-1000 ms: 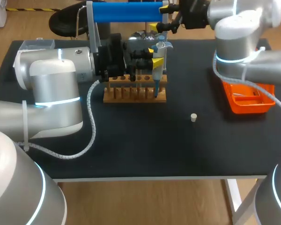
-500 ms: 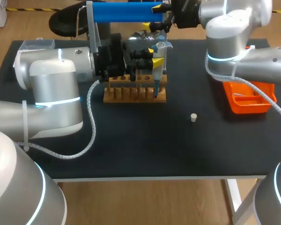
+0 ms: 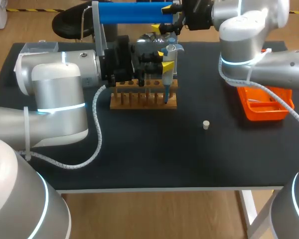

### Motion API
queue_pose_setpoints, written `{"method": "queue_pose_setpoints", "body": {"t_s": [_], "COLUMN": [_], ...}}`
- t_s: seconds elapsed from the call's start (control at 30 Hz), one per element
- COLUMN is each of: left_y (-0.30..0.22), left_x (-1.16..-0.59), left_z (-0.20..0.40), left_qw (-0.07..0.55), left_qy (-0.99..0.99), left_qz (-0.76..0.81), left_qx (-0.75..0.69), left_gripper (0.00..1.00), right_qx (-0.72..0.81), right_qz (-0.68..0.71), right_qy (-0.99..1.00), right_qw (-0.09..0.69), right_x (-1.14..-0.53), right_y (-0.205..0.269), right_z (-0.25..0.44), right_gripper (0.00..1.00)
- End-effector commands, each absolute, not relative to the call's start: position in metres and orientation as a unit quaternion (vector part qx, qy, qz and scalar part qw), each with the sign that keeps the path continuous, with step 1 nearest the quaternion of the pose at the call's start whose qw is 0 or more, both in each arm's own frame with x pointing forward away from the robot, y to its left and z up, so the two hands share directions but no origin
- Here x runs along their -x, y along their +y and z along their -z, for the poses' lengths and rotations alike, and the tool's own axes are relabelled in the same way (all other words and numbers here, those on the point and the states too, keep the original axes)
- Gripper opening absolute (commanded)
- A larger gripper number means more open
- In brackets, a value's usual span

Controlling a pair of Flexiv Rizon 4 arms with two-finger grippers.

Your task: Invert the test tube, pick up the pipette, mount the tip to pipette, aspirate from beaker and dispense into the tube, eject the tip, return the pipette, and cap with the stopper.

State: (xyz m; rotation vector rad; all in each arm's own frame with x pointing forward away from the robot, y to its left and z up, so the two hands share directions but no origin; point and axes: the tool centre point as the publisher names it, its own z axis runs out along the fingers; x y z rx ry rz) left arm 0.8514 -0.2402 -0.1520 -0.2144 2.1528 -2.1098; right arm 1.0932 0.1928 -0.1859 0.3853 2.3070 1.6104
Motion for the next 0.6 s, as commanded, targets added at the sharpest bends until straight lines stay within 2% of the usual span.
{"method": "queue_pose_setpoints", "body": {"t_s": [0.03, 0.37, 0.6], "left_y": [-0.241, -0.241, -0.188], "left_x": [-0.852, -0.852, -0.854], "left_z": [0.152, 0.152, 0.146], "left_qw": [0.060, 0.060, 0.107], "left_qy": [0.711, 0.711, 0.692], "left_qz": [0.697, 0.697, 0.702], "left_qx": [0.071, 0.071, 0.129], "left_gripper": [0.00, 0.00, 0.00], "right_qx": [-0.133, -0.133, -0.133], "right_qz": [-0.560, -0.560, -0.560], "right_qy": [0.804, 0.804, 0.804], "right_qw": [0.149, 0.149, 0.149], "right_x": [-1.094, -1.094, -1.094], "right_y": [0.192, 0.192, 0.192], "right_z": [0.185, 0.185, 0.185], "right_gripper": [1.00, 1.00, 1.00]}}
